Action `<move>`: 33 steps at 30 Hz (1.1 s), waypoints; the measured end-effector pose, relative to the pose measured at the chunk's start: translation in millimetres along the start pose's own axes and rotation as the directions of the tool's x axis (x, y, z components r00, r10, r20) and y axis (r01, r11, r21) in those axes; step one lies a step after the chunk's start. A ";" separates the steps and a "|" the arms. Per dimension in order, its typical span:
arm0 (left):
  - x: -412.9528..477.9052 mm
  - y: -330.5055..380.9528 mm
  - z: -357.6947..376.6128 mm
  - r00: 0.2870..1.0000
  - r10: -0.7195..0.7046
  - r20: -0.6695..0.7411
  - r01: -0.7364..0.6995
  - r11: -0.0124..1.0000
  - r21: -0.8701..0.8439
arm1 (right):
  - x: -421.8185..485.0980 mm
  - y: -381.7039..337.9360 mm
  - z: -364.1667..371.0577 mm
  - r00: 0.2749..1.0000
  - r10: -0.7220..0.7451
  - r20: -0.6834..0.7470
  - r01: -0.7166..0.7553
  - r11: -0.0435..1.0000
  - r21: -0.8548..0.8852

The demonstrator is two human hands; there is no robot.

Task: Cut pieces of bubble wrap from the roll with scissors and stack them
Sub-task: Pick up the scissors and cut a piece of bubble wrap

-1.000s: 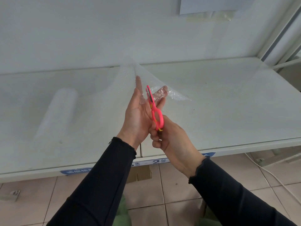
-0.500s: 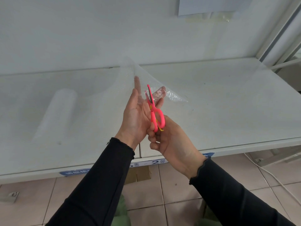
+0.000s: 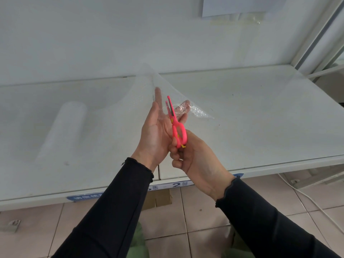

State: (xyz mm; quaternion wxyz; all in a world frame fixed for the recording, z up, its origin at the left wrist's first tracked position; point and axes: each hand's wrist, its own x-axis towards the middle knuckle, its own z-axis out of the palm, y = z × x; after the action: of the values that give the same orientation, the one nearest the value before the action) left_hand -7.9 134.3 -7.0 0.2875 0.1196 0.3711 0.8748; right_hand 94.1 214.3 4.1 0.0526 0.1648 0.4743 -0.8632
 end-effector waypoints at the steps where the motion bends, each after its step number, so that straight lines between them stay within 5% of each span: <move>1: 0.1 -1.2 0.0 1.000 -0.013 0.012 0.013 1.000 0.026 | 0.6 -1.3 -0.8 1.000 0.003 -0.004 -0.003 1.000 0.010; 9: -0.9 -1.7 0.3 0.998 -0.056 0.004 0.056 0.998 -0.004 | 2.0 -1.4 -1.8 1.000 -0.018 -0.003 0.018 1.000 0.013; 19: -11.7 -3.9 6.5 0.996 -0.081 -0.024 0.085 0.959 0.269 | 8.1 -9.4 -5.5 1.000 -0.014 -0.022 0.014 1.000 0.025; 33: -22.9 2.2 25.1 0.989 -0.150 -0.002 0.140 0.918 0.371 | 15.6 -13.4 -8.5 0.997 -0.052 -0.059 0.053 0.999 0.008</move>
State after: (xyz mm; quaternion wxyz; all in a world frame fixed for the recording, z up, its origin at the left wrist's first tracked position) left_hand 20.3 134.2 12.1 0.3286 0.1556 0.5333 0.7638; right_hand 78.1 229.7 5.4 0.0149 0.1779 0.4756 -0.8614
